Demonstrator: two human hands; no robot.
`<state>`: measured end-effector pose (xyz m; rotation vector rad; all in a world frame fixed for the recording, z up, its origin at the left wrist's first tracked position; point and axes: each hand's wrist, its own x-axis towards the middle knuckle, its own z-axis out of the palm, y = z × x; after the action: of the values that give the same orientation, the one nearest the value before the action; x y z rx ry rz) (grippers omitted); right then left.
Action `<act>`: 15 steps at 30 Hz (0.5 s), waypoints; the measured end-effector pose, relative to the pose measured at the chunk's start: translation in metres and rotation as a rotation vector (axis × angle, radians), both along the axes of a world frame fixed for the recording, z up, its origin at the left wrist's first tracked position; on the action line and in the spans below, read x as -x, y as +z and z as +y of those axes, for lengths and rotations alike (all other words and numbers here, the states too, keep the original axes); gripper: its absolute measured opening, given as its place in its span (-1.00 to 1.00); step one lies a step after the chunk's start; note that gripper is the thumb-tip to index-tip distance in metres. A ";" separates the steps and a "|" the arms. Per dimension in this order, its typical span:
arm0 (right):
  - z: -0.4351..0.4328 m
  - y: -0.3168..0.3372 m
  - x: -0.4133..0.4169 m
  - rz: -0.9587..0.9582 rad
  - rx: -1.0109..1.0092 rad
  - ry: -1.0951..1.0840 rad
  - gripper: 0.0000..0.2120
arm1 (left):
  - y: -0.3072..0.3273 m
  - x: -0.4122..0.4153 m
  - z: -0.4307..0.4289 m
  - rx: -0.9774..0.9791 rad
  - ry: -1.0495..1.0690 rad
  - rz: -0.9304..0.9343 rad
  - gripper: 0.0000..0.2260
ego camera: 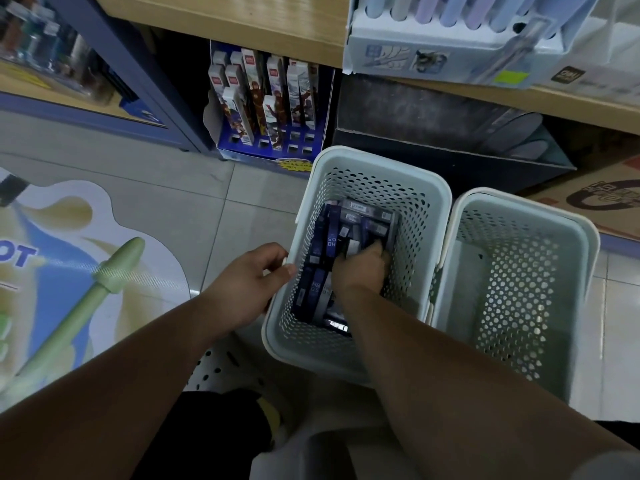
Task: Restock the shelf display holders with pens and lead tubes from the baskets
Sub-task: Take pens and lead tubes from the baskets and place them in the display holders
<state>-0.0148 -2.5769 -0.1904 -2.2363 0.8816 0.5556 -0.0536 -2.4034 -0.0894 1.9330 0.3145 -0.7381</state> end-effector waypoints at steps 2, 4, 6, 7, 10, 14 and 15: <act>-0.009 -0.002 -0.001 0.023 -0.047 -0.017 -0.37 | 0.000 0.000 0.000 -0.002 0.000 -0.001 -0.78; -0.011 -0.003 -0.001 0.022 -0.105 -0.007 -0.66 | 0.000 -0.001 0.001 0.007 0.003 0.009 -0.78; -0.006 -0.004 -0.003 0.001 -0.174 0.022 -0.72 | 0.001 -0.001 0.000 0.007 0.003 0.014 -0.78; -0.002 -0.003 -0.004 -0.013 -0.200 0.033 -0.67 | 0.002 -0.002 0.000 0.007 0.004 0.013 -0.78; 0.007 0.000 -0.007 -0.021 -0.294 -0.009 -0.45 | 0.002 -0.001 -0.001 -0.002 0.004 0.007 -0.79; 0.005 -0.001 -0.005 -0.098 -0.463 0.011 -0.43 | 0.001 0.000 0.000 -0.009 0.004 0.002 -0.79; 0.004 -0.002 -0.006 -0.096 -0.478 0.029 -0.49 | 0.000 0.000 0.000 -0.012 0.002 0.006 -0.79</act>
<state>-0.0085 -2.5727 -0.1926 -1.8253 0.5933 0.5953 -0.0535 -2.4030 -0.0894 1.9416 0.3247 -0.7421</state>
